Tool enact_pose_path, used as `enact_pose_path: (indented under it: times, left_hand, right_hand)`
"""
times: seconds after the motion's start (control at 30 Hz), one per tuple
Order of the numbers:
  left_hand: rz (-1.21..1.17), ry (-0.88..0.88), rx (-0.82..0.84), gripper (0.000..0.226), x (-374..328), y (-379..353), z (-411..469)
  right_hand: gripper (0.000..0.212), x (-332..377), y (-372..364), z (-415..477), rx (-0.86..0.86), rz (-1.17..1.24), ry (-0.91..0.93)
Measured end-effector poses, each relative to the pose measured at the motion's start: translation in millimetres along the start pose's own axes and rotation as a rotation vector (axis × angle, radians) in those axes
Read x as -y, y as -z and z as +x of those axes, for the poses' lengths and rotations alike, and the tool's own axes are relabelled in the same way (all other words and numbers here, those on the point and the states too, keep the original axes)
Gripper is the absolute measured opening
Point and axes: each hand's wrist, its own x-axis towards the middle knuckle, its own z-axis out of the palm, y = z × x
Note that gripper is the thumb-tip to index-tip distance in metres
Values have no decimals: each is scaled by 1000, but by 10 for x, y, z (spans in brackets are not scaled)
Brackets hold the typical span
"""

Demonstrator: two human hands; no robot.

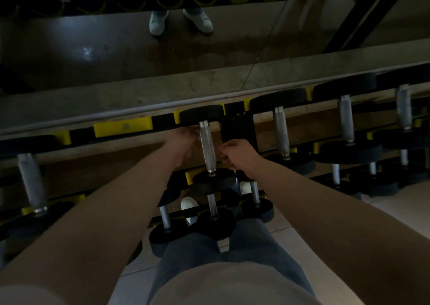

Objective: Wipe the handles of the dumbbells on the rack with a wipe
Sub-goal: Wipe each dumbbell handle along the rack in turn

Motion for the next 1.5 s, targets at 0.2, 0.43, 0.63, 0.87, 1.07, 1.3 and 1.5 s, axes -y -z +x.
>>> enact_pose_path:
  times: [0.2, 0.43, 0.63, 0.87, 1.07, 1.3, 1.5]
  left_hand:
    - [182, 24, 184, 12, 168, -28, -81]
    - [370, -41, 254, 8, 126, -1, -144]
    - [-199, 22, -14, 16, -89, -55, 3]
    - [486, -81, 299, 20, 345, -47, -172]
    - [-209, -3, -109, 19, -52, -6, -3]
    - [412, -157, 165, 17, 483, -24, -343]
    - [-98, -144, -66, 5, 221, 39, -274]
  right_hand:
    - [12, 63, -41, -36, 12, -12, -2]
    - [12, 105, -33, -49, 22, -38, -17]
    - [18, 173, -37, -28, 10, 9, 2]
    - [22, 163, -51, -33, 4, 44, -7]
    - [20, 157, -27, 6, -12, -32, 13]
    - [14, 158, -85, -18, -30, 9, 8]
    - [18, 143, -125, 17, -32, 38, 4]
